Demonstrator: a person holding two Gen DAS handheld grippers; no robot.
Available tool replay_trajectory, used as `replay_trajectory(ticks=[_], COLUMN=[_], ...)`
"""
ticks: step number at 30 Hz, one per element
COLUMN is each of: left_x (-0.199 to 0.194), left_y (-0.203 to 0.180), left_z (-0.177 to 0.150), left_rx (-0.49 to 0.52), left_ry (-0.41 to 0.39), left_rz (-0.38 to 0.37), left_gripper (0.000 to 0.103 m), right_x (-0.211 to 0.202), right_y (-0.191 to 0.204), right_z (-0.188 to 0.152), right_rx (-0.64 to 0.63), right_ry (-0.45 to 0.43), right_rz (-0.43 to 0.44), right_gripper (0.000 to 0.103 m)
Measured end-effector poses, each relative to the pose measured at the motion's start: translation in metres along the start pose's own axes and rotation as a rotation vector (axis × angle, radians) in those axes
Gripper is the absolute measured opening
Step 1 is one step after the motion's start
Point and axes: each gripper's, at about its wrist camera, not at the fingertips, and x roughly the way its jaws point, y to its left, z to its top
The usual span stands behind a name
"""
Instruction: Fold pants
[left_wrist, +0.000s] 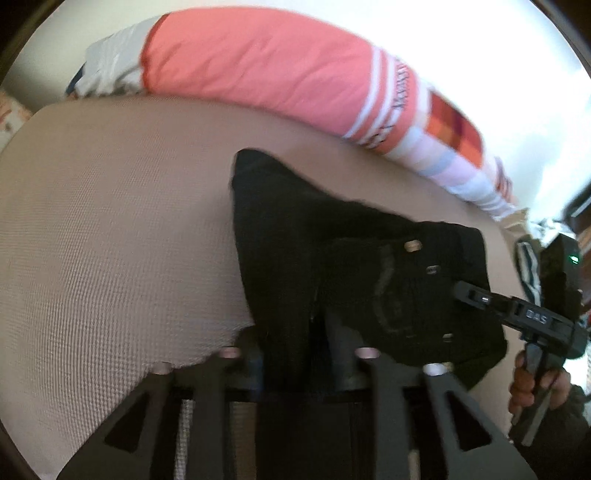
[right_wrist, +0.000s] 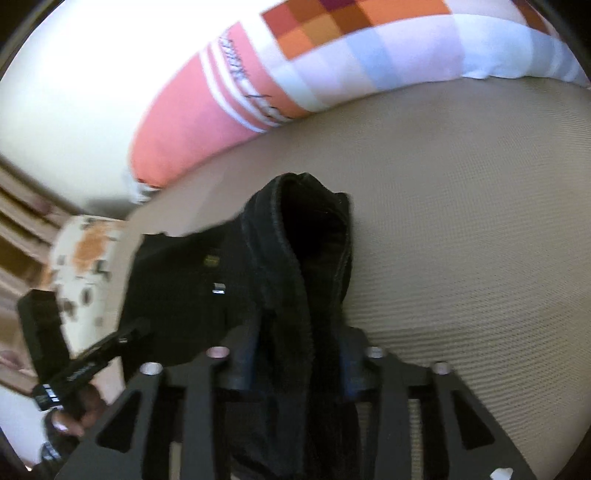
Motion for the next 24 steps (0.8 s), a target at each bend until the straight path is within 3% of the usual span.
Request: replay_trajectory(ticks=[6, 13, 18, 24], left_x=[0.002, -0.029, -0.060, -0.089], left_y=[0.001, -0.020, -0.036, -0.058], left_z=[-0.019, -0.051, -0.083, -0.115], left_rx=[0.009, 0.065, 0.078, 0.083], left_ry=[-0.019, -0.069, -0.101, -0.130], left_rz=[0.064, 0.264, 0.310, 0.332], left_gripper=[0.058, 0.063, 0.072, 0.072], right_x=[-0.009, -0.053, -0.082, -0.107], right_y=[0.001, 0.020, 0.040, 0.062], right_z=[-0.013, -0.046, -0.079, -0.125], right_rx=[-0.049, -0.154, -0.242, -0.289], right_ry=[0.004, -0.071, -0.130, -0.160], right_rz=[-0.071, -0.156, -0.225, -0.276], right_gripper=[0.052, 0.059, 0.068, 0.075])
